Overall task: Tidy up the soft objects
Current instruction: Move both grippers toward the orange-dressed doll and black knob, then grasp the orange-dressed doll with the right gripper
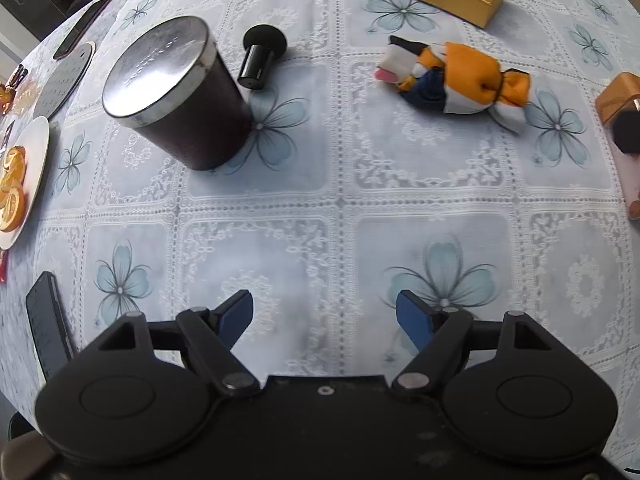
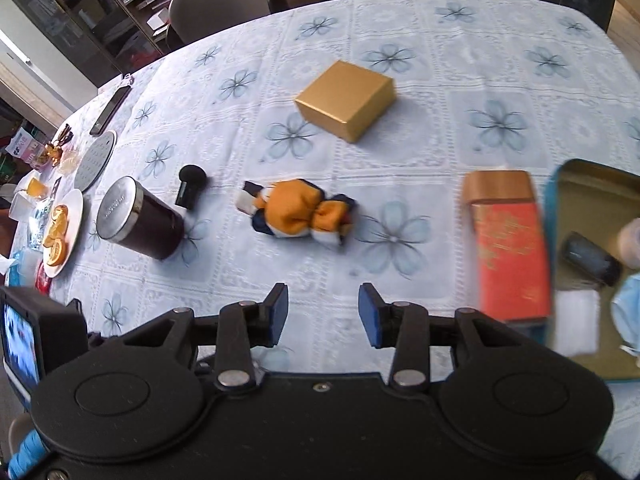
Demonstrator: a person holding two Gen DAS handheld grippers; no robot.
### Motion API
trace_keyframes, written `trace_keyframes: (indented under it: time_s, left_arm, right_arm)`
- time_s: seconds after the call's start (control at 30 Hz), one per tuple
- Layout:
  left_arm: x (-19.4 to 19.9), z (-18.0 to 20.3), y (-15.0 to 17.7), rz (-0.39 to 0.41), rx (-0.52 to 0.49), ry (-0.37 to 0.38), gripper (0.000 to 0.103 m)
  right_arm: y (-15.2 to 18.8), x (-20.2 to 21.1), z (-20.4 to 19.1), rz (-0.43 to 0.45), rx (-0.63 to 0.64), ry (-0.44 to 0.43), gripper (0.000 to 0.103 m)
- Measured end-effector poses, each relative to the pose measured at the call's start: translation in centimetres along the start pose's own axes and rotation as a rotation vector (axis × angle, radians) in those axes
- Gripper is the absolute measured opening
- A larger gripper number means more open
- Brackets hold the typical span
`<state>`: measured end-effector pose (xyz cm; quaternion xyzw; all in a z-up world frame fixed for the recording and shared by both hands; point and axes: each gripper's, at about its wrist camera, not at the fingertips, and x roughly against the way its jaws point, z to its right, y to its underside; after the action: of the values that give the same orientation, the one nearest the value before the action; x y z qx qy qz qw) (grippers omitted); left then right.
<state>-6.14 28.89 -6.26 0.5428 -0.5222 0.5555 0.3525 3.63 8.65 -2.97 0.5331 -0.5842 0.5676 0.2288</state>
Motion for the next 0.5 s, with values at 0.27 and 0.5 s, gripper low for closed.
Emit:
trace_keyframes:
  time_s: [0.27, 0.5]
  left_arm:
    - [-1.9, -3.0, -0.6, -0.016, -0.005, 0.021, 0.077]
    - [-2.8, -4.7, -1.0, -0.031, 0.023, 0.027, 0.078]
  right_arm:
    - [-2.2, -4.3, -3.3, 0.019, 0.053, 0.037, 0.043]
    - [-4.0, -7.7, -5.4, 0.053, 0.144, 0.079, 0.053]
